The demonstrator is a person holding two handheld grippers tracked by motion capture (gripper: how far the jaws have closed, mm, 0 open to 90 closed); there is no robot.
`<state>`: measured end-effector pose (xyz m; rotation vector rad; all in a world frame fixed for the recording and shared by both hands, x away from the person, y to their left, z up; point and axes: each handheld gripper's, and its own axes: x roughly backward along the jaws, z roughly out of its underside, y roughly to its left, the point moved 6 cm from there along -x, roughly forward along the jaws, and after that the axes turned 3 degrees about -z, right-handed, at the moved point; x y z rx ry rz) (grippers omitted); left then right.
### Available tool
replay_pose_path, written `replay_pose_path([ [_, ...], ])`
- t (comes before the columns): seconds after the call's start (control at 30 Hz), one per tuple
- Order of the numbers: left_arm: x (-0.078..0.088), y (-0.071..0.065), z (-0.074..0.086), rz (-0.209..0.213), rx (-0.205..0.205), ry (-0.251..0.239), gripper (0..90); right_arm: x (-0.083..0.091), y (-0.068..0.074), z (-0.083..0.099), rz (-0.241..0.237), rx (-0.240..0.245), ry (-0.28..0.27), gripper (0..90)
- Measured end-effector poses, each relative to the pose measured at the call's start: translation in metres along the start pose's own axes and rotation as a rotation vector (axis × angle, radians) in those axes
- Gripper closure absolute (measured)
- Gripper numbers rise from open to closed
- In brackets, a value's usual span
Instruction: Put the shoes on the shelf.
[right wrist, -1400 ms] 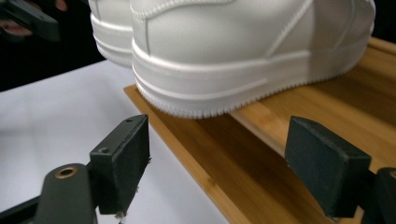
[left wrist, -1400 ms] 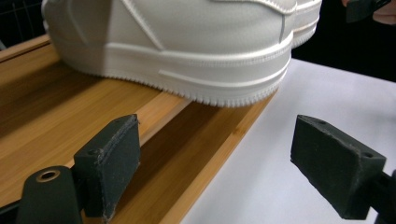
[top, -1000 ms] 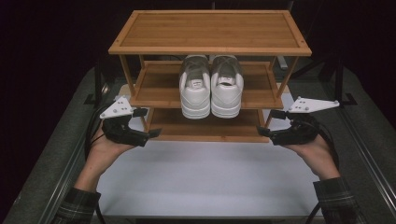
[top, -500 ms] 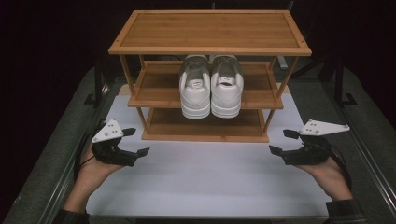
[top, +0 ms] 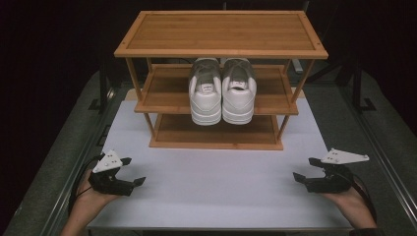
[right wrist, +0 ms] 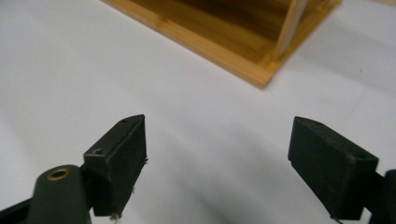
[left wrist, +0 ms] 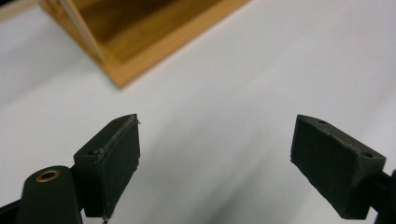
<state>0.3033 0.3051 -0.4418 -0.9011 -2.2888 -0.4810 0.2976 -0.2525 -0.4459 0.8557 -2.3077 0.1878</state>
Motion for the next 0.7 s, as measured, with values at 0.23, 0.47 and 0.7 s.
replay_pose_path([
  [0.23, -0.008, 0.004, 0.033, -0.017, -0.002, 0.070, 15.6, -0.012, -0.001, 0.029, 0.011, -0.020, 0.072, 16.6],
  [0.47, -0.014, 0.006, 0.055, 0.012, 0.060, 0.046, 14.6, -0.018, -0.002, 0.052, 0.041, 0.004, 0.091, 15.3],
  [0.7, -0.014, 0.006, 0.055, 0.008, 0.059, 0.047, 14.2, -0.018, -0.002, 0.053, 0.045, 0.005, 0.091, 14.4],
])
